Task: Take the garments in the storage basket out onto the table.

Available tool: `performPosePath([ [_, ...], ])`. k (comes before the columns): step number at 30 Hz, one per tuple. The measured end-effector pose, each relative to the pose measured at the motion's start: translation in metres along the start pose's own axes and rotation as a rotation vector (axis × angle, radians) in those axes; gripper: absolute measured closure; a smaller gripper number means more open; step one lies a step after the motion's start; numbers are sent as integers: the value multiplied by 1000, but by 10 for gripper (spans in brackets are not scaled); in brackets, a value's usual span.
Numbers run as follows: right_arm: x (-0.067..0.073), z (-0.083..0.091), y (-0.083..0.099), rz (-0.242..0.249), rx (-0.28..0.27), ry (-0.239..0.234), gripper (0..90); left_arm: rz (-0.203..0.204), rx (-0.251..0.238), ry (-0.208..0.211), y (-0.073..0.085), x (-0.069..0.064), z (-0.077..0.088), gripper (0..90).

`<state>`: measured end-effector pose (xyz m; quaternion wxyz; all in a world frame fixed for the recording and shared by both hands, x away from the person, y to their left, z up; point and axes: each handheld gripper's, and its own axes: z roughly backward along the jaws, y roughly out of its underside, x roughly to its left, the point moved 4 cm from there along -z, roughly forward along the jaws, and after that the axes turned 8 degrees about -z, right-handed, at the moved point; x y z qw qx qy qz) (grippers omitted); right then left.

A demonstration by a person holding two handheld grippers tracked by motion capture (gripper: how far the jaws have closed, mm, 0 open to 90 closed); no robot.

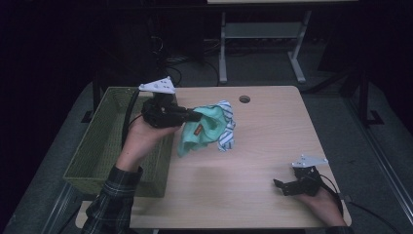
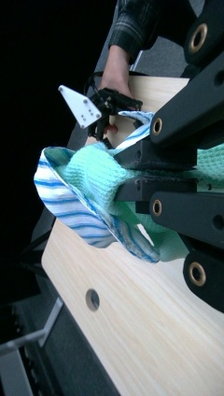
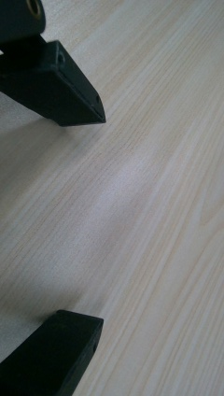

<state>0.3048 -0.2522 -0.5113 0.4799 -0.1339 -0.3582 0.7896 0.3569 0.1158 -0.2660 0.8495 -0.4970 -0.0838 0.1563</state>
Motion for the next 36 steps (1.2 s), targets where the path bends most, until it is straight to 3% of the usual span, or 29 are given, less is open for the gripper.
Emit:
performPosePath([
  [15, 0, 0, 0, 0, 0, 0, 33, 3, 27, 85, 12, -19, -50, 857],
  [29, 0, 0, 0, 1, -1, -1, 33, -12, 56, 96, 22, -28, -68, 856],
  [36, 0, 0, 0, 2, -1, -1, 33, -14, 80, 130, 28, -33, -83, 857],
])
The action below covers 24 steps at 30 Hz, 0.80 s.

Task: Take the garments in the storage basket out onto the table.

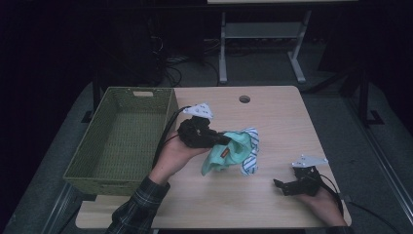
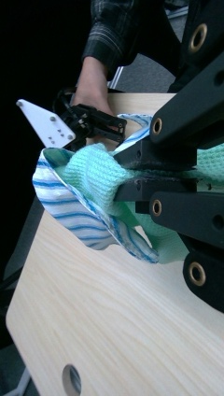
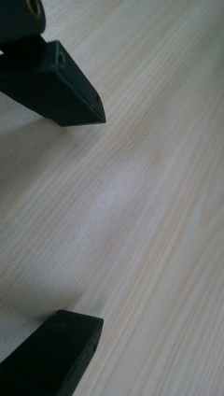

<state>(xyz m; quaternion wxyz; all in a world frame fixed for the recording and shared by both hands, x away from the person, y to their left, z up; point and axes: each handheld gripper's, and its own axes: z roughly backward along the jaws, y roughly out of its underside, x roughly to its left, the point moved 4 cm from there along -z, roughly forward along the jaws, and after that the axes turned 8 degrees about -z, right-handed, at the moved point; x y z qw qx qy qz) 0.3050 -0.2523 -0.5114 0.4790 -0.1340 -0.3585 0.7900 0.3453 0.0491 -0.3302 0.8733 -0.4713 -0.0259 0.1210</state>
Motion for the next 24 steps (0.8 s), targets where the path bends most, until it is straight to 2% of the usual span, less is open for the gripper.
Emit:
performPosePath([
  [2, 0, 0, 0, 0, 0, 0, 33, 14, 0, 11, 1, -2, -7, 857],
  [7, 0, 0, 0, 0, 0, 0, 33, 17, 15, 49, 4, -7, -19, 857],
  [14, 0, 0, 0, 0, 0, 0, 33, -1, 7, 85, 0, -19, -23, 856],
  [17, 0, 0, 0, 0, 0, 0, 33, 2, -1, 117, -2, -23, -26, 857],
  [24, 0, 0, 0, -1, -1, 0, 33, -47, -22, 183, -15, -46, -27, 856],
])
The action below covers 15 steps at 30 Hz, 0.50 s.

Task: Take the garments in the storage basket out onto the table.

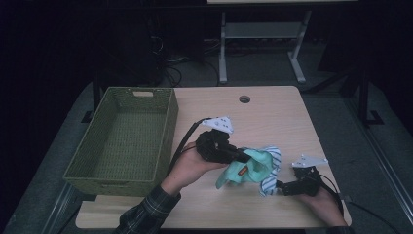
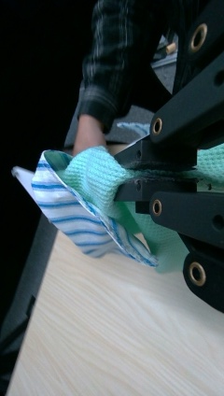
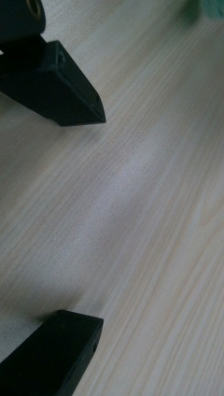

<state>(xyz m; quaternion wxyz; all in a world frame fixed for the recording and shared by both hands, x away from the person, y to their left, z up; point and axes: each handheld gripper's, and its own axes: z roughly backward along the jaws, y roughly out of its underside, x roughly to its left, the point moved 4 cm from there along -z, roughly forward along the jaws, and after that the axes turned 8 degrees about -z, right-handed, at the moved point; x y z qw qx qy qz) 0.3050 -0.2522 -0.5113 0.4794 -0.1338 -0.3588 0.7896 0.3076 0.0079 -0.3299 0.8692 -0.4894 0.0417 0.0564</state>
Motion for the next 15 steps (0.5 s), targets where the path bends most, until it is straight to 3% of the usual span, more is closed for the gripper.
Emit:
performPosePath([
  [2, 0, 0, 0, 1, 0, 0, 33, -7, 7, 7, 0, -1, -2, 857],
  [6, 0, 0, 0, 1, 0, -1, 33, 42, 35, 21, 14, 12, -13, 856],
  [9, 0, 0, 0, 1, 1, -1, 33, 82, 75, -5, 27, 24, -24, 856],
  [12, 0, 0, 0, 2, 1, -1, 33, 92, 113, -33, 38, 35, -29, 856],
  [15, 0, 0, 0, 2, 0, -2, 33, 118, 118, -40, 47, 43, -33, 856],
])
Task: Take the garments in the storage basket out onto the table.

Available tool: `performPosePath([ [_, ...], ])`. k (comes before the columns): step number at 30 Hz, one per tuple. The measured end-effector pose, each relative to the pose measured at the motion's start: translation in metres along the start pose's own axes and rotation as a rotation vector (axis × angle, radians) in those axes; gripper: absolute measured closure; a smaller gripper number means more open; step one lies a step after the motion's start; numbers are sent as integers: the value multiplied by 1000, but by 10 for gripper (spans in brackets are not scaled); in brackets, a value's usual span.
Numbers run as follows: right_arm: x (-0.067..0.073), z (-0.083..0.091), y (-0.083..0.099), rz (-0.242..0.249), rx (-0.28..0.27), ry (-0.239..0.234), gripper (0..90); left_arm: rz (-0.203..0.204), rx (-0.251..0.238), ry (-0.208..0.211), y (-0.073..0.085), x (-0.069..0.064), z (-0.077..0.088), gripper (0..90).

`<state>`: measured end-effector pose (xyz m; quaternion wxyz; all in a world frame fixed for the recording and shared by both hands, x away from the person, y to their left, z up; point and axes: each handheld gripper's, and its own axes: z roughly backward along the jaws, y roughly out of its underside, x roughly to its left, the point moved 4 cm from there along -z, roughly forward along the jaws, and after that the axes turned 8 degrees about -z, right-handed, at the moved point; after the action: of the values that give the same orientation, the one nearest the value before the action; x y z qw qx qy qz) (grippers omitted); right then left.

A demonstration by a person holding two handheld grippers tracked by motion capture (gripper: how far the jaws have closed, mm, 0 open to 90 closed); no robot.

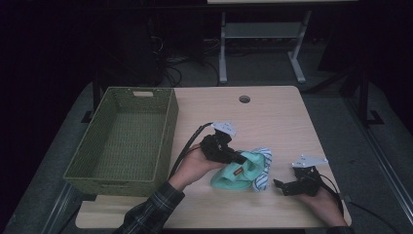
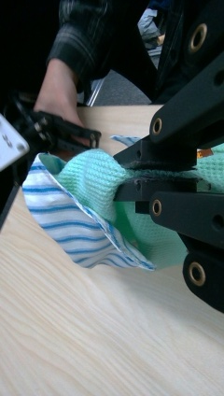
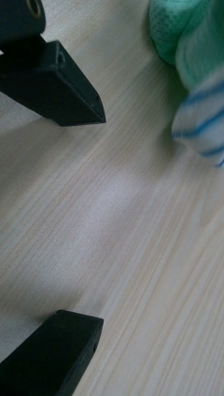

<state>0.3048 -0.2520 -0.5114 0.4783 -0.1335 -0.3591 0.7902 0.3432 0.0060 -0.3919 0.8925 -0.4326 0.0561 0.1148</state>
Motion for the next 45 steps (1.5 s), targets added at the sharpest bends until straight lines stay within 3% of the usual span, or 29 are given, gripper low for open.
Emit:
performPosePath([
  [4, 0, 0, 0, 1, 1, -1, 33, 9, 3, -13, 6, 8, -4, 856],
  [8, 0, 0, 0, 1, 1, -1, 33, 8, 9, -51, 13, 18, -8, 856],
  [14, 0, 0, 0, 1, 2, -1, 33, 42, 22, -125, 28, 38, -13, 856],
  [19, 0, 0, 0, 1, 1, -1, 33, 49, 62, -193, 40, 50, -19, 855],
  [25, 0, 0, 0, 1, 1, -1, 33, 55, 87, -253, 52, 60, -26, 851],
  [31, 0, 0, 0, 2, 2, -1, 33, 58, 106, -288, 60, 68, -32, 845],
  [40, 0, 0, 0, 2, 2, 0, 33, 62, 165, -329, 73, 79, -39, 765],
  [45, 0, 0, 0, 2, 2, -1, 33, 62, 162, -352, 73, 80, -37, 625],
])
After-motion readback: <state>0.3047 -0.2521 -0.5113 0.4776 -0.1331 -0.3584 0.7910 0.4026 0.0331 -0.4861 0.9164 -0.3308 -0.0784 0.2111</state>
